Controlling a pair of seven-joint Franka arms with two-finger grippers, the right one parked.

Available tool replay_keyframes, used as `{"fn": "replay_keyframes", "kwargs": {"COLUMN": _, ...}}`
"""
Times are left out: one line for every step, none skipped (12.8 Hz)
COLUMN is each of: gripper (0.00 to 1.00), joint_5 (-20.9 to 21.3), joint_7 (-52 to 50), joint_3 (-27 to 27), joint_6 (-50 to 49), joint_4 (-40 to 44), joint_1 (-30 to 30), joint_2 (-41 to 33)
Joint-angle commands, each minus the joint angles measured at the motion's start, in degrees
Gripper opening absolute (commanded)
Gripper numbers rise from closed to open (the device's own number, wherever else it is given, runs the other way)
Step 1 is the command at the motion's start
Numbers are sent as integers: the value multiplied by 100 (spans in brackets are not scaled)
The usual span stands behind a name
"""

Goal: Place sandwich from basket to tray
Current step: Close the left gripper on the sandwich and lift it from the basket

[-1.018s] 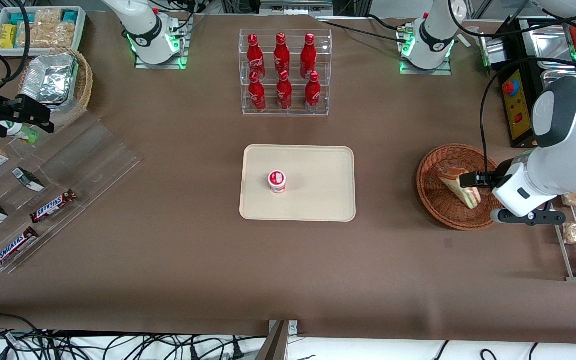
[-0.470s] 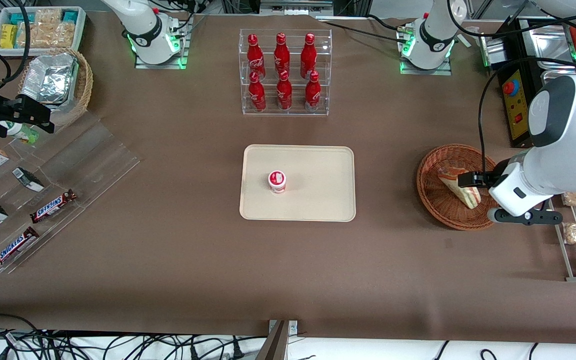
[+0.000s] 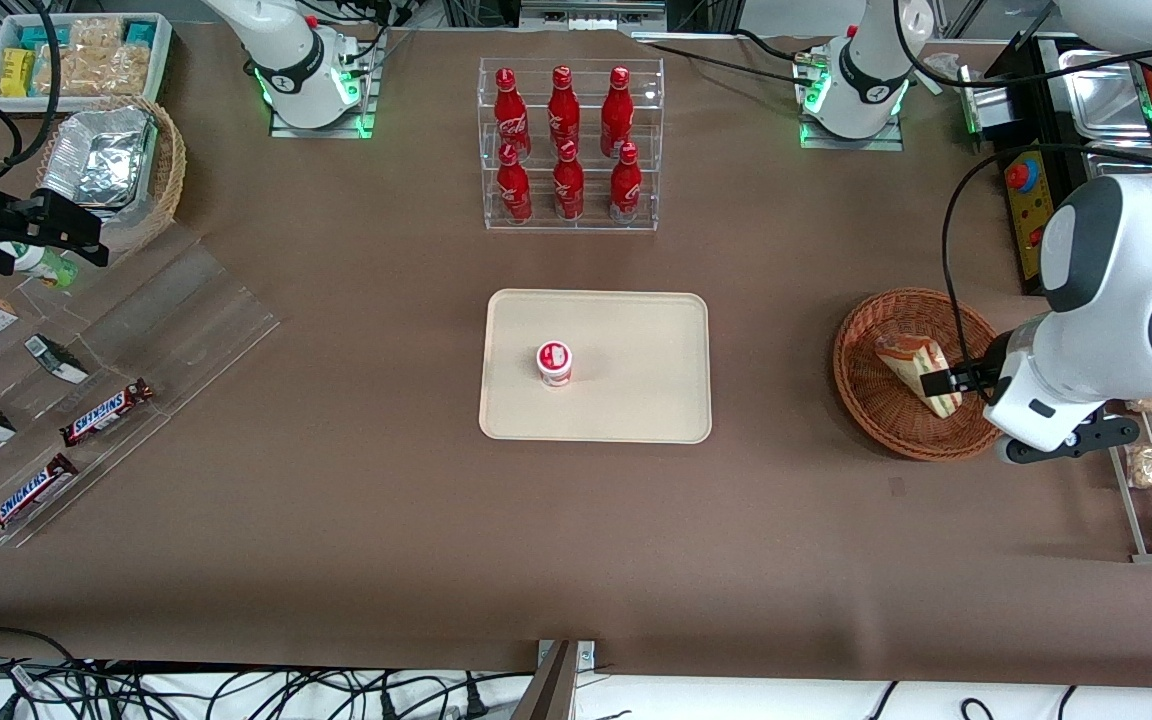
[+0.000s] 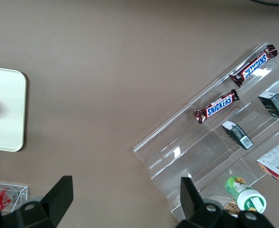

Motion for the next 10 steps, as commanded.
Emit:
{"fn": "replay_keyframes", "kwargs": {"gripper": 100, "joint_5": 157, "joint_7": -865, "joint_3": -22, "joint_6": 543, "joint_4": -747, "joint_1": -2, "joint_2": -348}}
{"fn": "replay_keyframes", "kwargs": {"gripper": 100, "joint_5": 200, "joint_7": -1086, "joint_3": -22, "joint_6": 902, "joint_4": -1202, "joint_1": -11, "joint_2": -549}}
{"fn": "replay_keyframes", "kwargs": {"gripper": 100, "joint_5": 227, "joint_7": -1149, "joint_3": -22, "joint_6": 1306, "joint_4": -1790, "joint_1": -20, "joint_2": -829}}
{"fn": "replay_keyframes", "kwargs": {"gripper": 100, "joint_5": 236, "joint_7": -1150, "joint_3": -22, "joint_6": 1858, "joint_4": -2553, "joint_1": -11, "joint_2": -1180}}
{"fn": "replay_keyframes", "kwargs": {"gripper": 100, "joint_5": 236, "joint_7": -1167, "joint_3": -13, "joint_6": 2525, "joint_4": -3265, "joint_1": 15, "joint_2": -1514}}
{"fn": "replay_keyframes", "kwargs": {"gripper": 100, "joint_5": 236, "joint_7": -1376, "joint_3": -13, "joint_6": 3054, "joint_4": -3812, "joint_1": 67, "joint_2": -1753}}
{"fn": "replay_keyframes", "kwargs": {"gripper": 100, "joint_5": 253, "joint_7": -1657, "joint_3": -13, "joint_6": 3381, "joint_4": -4139, "joint_1": 77, "joint_2": -1859}}
{"fn": "replay_keyframes", "kwargs": {"gripper": 100, "joint_5": 523, "joint_7": -1868, "joint_3": -13, "joint_6": 3541, "joint_4": -4290, "joint_1": 85, "joint_2": -1895}}
{"fn": "replay_keyframes", "kwargs": {"gripper": 100, "joint_5": 822, "joint_7": -2279, "joint_3": -22, "joint_6": 3577, "joint_4": -4335, "joint_1": 77, "joint_2": -1896}}
{"fn": "replay_keyframes", "kwargs": {"gripper": 100, "joint_5": 1077, "joint_7": -2745, "joint_3": -22, "joint_6": 3612, "joint_4": -4344, "joint_1": 77, "joint_2": -1878}}
